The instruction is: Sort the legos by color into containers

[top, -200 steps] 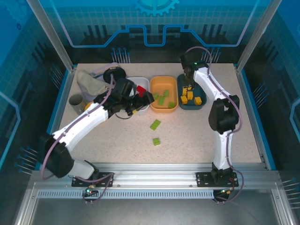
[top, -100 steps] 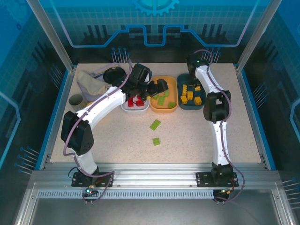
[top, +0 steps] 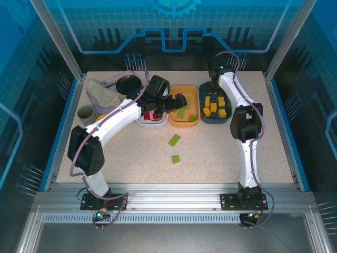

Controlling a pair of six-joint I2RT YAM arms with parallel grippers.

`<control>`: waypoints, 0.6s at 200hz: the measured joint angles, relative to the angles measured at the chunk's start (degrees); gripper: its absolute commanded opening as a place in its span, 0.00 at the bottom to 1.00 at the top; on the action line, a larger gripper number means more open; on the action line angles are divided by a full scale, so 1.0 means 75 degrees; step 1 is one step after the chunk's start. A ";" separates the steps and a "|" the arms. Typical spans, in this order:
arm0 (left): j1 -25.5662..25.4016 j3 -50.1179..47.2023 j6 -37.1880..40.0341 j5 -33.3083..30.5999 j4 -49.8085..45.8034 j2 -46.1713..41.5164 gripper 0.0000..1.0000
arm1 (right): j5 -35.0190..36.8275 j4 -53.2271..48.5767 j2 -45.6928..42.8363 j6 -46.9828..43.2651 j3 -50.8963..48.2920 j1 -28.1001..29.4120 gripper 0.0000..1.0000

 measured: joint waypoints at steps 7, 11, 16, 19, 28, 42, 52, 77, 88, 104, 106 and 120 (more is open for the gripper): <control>0.0000 -0.0236 0.0003 -0.0149 -0.0096 -0.0219 0.96 | -0.0076 0.0157 -0.0548 0.0187 -0.0554 0.0219 0.63; 0.0000 -0.0370 0.0003 -0.0233 -0.0143 -0.0353 0.96 | -0.0119 0.0224 -0.0874 0.0306 -0.0860 0.0382 0.63; 0.0000 -0.0574 0.0000 -0.0344 -0.0224 -0.0548 0.96 | -0.0157 0.0326 -0.1314 0.0469 -0.1291 0.0618 0.63; 0.0000 -0.0691 0.0000 -0.0414 -0.0262 -0.0650 0.96 | -0.0181 0.0411 -0.1568 0.0597 -0.1553 0.0772 0.63; 0.0000 -0.1058 -0.0006 -0.0632 -0.0402 -0.1005 0.96 | -0.0265 0.0562 -0.2250 0.0901 -0.2212 0.1285 0.62; 0.0000 -0.1644 -0.0009 -0.0956 -0.0603 -0.1588 0.96 | -0.0393 0.0740 -0.3031 0.1422 -0.3045 0.2197 0.63; 0.0000 -0.2055 -0.0038 -0.1180 -0.0761 -0.2008 0.96 | -0.0472 0.0816 -0.3354 0.1807 -0.3500 0.2818 0.65; 0.0000 -0.2961 -0.0099 -0.1667 -0.1145 -0.3025 0.96 | -0.0644 0.0851 -0.3480 0.2565 -0.4319 0.3768 0.70; 0.0000 -0.3293 -0.0160 -0.1845 -0.1282 -0.3433 0.96 | -0.0764 0.0845 -0.3386 0.2882 -0.4564 0.3966 0.73; 0.0000 -0.3675 -0.0265 -0.2028 -0.1501 -0.4001 0.97 | -0.0933 0.0851 -0.3223 0.3354 -0.4785 0.4127 0.77; 0.0000 -0.3719 -0.0268 -0.2049 -0.1518 -0.4074 0.97 | -0.0947 0.0854 -0.3200 0.3427 -0.4803 0.4147 0.77; 0.0000 -0.3952 -0.0297 -0.2148 -0.1664 -0.4497 0.97 | -0.1046 0.0909 -0.3066 0.3809 -0.4928 0.4226 0.78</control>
